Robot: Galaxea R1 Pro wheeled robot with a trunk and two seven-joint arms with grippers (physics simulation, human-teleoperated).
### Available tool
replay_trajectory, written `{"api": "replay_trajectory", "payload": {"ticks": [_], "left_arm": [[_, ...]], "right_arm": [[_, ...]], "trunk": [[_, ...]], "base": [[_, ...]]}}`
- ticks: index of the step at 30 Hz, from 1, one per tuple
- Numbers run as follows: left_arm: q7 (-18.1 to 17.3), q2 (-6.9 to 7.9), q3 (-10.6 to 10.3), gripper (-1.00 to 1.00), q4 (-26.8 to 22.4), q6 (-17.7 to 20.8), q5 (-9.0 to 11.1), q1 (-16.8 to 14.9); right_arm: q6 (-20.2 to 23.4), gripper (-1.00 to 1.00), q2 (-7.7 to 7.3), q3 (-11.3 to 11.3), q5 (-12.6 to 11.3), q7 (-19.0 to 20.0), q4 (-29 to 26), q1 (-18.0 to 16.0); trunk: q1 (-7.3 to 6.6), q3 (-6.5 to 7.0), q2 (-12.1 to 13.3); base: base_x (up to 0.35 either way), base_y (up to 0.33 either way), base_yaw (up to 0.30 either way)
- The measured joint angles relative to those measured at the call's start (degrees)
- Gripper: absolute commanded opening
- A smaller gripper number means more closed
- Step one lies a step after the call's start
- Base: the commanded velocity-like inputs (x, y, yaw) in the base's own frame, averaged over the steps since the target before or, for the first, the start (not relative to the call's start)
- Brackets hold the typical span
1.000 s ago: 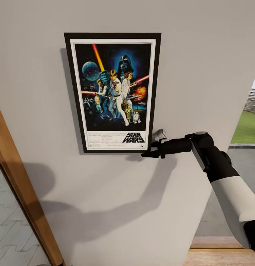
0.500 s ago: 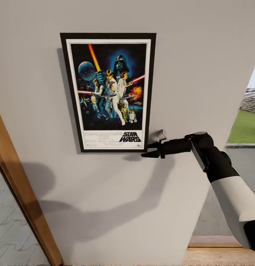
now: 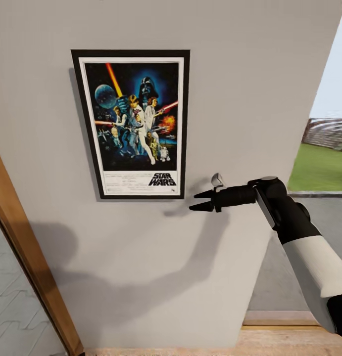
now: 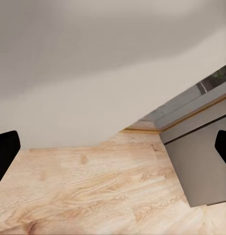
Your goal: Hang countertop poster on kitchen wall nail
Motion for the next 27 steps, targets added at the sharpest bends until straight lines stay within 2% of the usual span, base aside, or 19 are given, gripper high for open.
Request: {"api": "replay_trajectory", "payload": {"ticks": [9, 13, 14, 15, 18, 19, 20, 21, 23, 25, 27], "left_arm": [[0.01, -0.01, -0.01, 1.0, 0.0, -0.01, 0.01, -0.01], [-0.04, 0.07, 0.0, 1.0, 0.0, -0.01, 0.01, 0.0], [-0.08, 0.14, 0.02, 1.0, -0.01, 0.04, 0.0, 0.0], [-0.08, 0.27, 0.02, 1.0, 0.0, 0.06, 0.0, 0.0], [-0.09, 0.92, 0.03, 1.0, -0.01, 0.08, 0.0, -0.01], [-0.13, 1.28, 0.07, 1.0, -0.01, 0.09, 0.0, -0.02], [-0.12, 1.29, 0.0, 1.0, 0.0, 0.08, 0.0, -0.02], [-0.15, 1.6, 0.06, 1.0, -0.01, 0.09, 0.0, -0.01], [-0.14, 1.95, 0.03, 1.0, -0.01, 0.12, 0.0, -0.02], [-0.1, 2.11, 0.02, 1.0, -0.01, 0.16, 0.0, -0.03], [0.04, 2.07, 0.02, 1.0, 0.02, 0.21, 0.0, -0.01]], "right_arm": [[-0.18, 1.0, 0.08, 0.12, -0.05, 0.0, -0.36, 0.34], [-0.37, 1.0, 0.04, 0.11, -0.06, -0.01, -3.13, 1.84], [-0.39, 1.0, -0.01, -0.73, 0.0, -0.01, -7.17, 6.19], [-0.54, 1.0, -0.04, -1.67, 0.04, -0.01, -8.09, 8.14], [-1.05, 1.0, -0.08, -4.63, 0.05, -0.06, -9.28, 12.14], [-1.59, 1.0, -0.09, -6.41, 0.06, -0.07, -9.91, 14.16], [-1.61, 1.0, -0.08, -6.47, 0.05, -0.07, -9.94, 14.26], [-2.33, 1.0, -0.09, -8.03, 0.06, -0.08, -10.41, 16.36], [-4.44, 1.0, -0.09, -10.71, 0.1, -0.14, -10.87, 21.08], [-7.65, 1.0, -0.1, -14.54, 0.13, -0.31, -10.85, 27.38], [-10.97, 1.0, -0.07, -16.92, 0.14, -0.37, -10.15, 32.74]], "trunk": [[0.03, 0.0, 0.0], [0.02, 0.0, -0.01], [-0.02, -0.02, -0.04], [0.01, -0.01, 0.02], [0.0, 0.0, 0.0], [-0.01, -0.01, 0.0], [0.0, 0.0, 0.0], [-0.01, -0.01, 0.0], [-0.01, -0.01, 0.0], [-0.01, -0.02, 0.0], [-0.01, -0.02, 0.0]], "base": [[-0.228, -0.017, 0.0], [-0.237, -0.002, 0.0], [-0.043, 0.0, 0.0], [-0.034, 0.0, 0.0], [-0.017, 0.0, 0.0], [-0.011, 0.0, 0.0], [-0.007, 0.0, 0.0], [-0.005, 0.0, 0.0], [-0.002, 0.0, 0.0], [0.0, 0.0, 0.0], [0.0, 0.0, 0.0]]}}
